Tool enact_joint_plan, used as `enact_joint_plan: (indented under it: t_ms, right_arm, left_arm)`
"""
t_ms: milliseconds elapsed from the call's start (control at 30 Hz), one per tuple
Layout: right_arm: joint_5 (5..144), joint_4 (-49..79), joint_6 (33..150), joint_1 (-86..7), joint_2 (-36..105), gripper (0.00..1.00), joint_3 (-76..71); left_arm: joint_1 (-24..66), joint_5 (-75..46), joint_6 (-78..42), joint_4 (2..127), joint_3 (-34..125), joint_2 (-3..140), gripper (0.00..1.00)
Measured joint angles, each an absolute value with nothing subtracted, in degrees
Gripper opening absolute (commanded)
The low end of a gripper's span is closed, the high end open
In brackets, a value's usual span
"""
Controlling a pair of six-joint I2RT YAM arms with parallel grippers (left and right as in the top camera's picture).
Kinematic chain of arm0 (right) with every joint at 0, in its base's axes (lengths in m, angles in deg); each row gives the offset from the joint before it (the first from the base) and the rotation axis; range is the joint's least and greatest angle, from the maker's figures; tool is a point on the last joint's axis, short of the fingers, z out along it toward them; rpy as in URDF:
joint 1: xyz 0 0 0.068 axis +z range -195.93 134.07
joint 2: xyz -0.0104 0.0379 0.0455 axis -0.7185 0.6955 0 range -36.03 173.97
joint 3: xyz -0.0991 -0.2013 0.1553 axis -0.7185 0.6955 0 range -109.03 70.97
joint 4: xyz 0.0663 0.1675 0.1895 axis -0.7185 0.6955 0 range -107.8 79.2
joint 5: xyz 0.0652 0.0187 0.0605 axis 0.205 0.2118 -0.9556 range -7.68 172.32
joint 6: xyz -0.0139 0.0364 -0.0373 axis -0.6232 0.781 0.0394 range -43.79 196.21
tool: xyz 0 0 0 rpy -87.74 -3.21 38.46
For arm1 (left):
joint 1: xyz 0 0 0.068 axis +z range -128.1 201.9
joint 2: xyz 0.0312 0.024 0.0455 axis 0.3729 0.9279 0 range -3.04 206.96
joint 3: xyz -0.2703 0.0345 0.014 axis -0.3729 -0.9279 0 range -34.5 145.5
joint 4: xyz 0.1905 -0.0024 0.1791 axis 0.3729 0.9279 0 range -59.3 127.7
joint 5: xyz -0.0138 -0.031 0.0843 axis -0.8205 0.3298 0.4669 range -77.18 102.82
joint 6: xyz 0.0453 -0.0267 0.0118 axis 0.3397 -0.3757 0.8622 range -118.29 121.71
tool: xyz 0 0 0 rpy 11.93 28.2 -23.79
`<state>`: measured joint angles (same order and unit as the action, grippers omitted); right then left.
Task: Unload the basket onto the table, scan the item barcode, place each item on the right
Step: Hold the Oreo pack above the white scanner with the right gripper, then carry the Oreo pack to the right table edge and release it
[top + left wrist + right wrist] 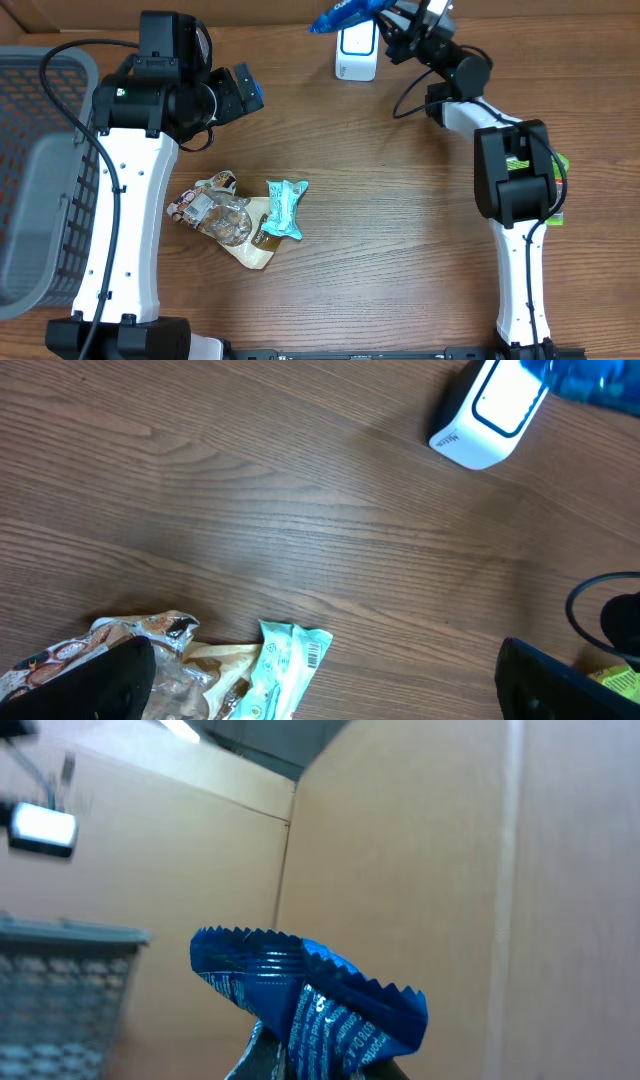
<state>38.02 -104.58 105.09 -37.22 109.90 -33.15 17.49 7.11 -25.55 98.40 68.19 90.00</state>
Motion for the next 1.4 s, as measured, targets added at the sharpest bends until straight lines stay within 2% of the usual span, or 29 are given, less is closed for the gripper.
enact_joint_plan:
  t_ms: [267,600,900,1133,1400]
  right_arm:
    - [37.8,-90.2,120.1,-45.9,109.9,0.04,-33.3]
    - [34.2,-86.4,131.9,-58.3,109.9,0.04,-33.3]
    - [32.1,-58.0,130.6,-68.7,109.9,0.04,-33.3]
    - [28.8,-52.4,130.0,-75.0,108.2,0.04,-33.3]
    - [18.4,-40.8,130.0,-76.6,96.6,0.04,-33.3]
  left_arm:
    - [17.5,7.1,-25.6,98.4,68.2,90.0,1.0]
    - [17.5,7.1,-25.6,98.4,68.2,90.0,1.0]
    - [17.5,7.1,-25.6,98.4,68.2,90.0,1.0]
    - [17.5,7.1,-25.6,98.4,68.2,90.0,1.0]
    - [17.5,7.1,-25.6,98.4,68.2,90.0,1.0]
